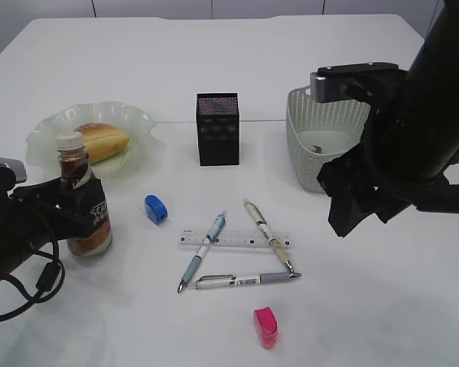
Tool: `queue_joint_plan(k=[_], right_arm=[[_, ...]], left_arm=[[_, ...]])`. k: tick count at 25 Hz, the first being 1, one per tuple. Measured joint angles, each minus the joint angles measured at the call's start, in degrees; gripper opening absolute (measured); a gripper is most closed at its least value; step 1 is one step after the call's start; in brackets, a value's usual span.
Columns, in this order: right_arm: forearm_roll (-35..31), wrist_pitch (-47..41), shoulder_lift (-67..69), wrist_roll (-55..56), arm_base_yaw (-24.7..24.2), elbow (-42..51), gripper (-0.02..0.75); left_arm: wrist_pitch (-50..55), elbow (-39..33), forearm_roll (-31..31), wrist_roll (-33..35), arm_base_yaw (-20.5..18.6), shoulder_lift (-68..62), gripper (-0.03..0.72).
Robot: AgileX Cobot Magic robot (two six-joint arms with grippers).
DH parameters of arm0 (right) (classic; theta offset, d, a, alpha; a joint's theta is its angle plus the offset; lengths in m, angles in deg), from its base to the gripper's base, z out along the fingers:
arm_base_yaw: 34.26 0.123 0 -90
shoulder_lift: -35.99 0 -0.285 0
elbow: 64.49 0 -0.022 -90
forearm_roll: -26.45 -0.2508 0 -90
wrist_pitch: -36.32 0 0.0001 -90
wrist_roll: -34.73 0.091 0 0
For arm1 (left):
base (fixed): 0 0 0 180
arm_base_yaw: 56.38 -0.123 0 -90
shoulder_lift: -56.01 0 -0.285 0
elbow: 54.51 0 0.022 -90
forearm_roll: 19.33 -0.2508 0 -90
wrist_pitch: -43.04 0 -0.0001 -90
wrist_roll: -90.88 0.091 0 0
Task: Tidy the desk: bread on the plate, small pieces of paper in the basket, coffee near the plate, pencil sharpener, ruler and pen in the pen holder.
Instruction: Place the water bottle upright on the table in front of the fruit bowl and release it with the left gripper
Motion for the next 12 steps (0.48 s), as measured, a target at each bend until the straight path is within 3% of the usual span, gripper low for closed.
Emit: queue_joint_plan(k=[6, 12], right_arm=[[0.19, 0.00, 0.00, 0.00, 0.00, 0.00, 0.451], [1.15, 0.12, 0.00, 0.00, 0.00, 0.00, 0.451]], left_arm=[[0.22, 0.09, -0.14, 0.39, 0.00, -0.04, 0.466], [3.87, -0.22, -1.23, 2.59, 0.13, 1.79, 0.485]])
